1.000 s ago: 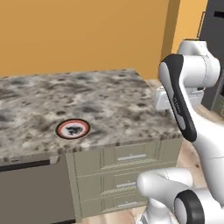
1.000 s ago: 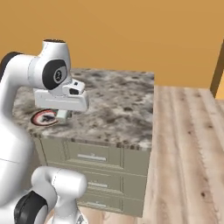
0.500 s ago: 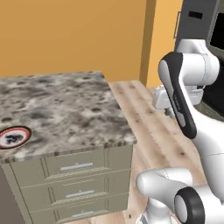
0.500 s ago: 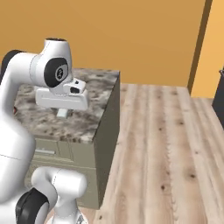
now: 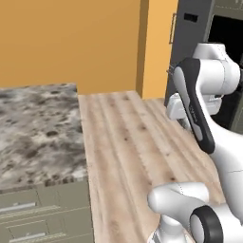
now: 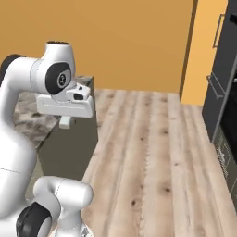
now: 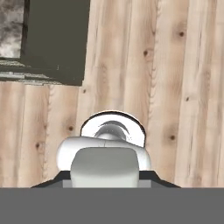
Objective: Pick up the marshmallow and place it in the cup of hot chocolate on the dining counter.
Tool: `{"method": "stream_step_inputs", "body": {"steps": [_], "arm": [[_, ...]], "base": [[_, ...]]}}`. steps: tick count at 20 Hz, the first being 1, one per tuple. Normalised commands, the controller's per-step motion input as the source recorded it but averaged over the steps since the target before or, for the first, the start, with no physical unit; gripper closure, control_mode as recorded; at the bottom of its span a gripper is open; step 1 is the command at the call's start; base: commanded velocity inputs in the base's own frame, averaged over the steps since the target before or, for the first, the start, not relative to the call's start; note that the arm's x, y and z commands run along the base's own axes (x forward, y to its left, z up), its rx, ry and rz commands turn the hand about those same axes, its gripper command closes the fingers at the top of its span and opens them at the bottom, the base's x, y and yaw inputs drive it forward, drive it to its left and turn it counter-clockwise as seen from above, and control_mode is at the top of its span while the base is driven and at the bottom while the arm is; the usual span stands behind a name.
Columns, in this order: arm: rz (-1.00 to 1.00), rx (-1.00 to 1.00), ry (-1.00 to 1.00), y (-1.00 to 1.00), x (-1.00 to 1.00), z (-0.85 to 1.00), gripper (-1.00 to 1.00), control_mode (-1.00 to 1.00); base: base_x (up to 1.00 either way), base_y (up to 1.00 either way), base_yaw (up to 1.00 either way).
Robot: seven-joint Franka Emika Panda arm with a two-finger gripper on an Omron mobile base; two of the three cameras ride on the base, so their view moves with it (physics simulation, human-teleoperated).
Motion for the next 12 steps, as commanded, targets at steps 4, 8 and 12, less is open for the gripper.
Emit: {"method": "stream_step_inputs", "body": {"steps": [4,8,12], "arm": [[0.00,0.00,0.00,0.00,0.00,0.00,1.00,1.00],[0.00,0.00,0.00,0.00,0.00,0.00,1.00,1.00],[0.00,0.00,0.00,0.00,0.00,0.00,1.00,1.00]], "base": [[1.00,-0.79,0.12],[1.00,-0.28,0.23],[1.00,0.00,0.26]]}}
